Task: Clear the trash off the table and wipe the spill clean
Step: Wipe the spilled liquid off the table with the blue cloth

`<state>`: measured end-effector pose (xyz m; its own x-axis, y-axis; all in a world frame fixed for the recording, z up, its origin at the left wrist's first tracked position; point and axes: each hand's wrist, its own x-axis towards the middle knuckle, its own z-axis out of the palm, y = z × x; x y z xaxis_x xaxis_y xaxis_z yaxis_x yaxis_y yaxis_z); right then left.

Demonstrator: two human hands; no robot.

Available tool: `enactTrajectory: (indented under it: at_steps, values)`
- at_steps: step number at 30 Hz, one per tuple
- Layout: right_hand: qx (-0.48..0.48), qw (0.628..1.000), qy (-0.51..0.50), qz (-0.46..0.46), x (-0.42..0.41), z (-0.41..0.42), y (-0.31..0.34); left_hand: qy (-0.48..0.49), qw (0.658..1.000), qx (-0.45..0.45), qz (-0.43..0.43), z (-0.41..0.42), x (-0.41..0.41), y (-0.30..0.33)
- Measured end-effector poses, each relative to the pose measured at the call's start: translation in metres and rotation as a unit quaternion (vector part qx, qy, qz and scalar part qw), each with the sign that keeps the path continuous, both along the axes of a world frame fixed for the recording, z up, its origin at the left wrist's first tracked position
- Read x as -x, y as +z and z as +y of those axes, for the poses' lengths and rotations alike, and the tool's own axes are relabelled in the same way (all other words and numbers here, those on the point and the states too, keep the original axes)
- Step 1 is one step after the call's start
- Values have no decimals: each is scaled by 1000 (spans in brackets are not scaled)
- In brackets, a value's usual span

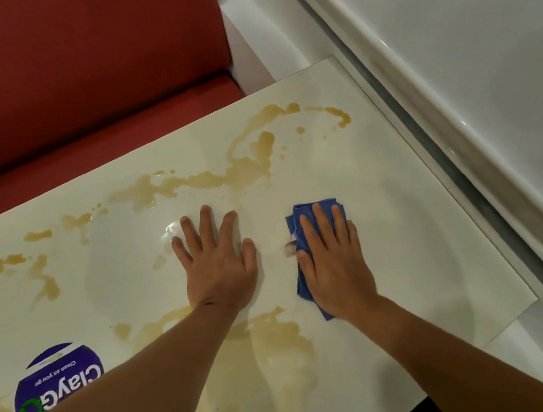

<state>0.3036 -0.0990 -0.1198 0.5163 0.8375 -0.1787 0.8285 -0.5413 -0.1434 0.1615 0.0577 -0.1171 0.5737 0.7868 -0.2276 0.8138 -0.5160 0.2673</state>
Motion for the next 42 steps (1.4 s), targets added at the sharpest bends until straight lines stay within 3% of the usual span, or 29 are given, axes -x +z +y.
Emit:
enactTrajectory:
  at_steps: [11, 19, 30, 34, 38, 42]
  values:
    - [-23, 995, -93, 2, -120, 129, -7, 2, 1000, 3, -7, -1, -1, 2]
    - [-27, 998, -50, -10, -51, 60, 0, 2, 1000, -2, -6, -1, -1, 3]
    - [-10, 994, -102, 31, -111, 152, 3, -1, 1000, 9, 0, 0, -1, 3]
    - [-13, 1000, 6, 22, -80, 101, 4, -5, 1000, 6, 3, 0, 0, 3]
    - [6, 999, 34, 31, -62, 34, 6, -6, 1000, 9, -2, 1, 0, 4]
    - [19, 998, -41, 31, -94, 56, 5, -4, 1000, 13, -5, 2, -1, 4]
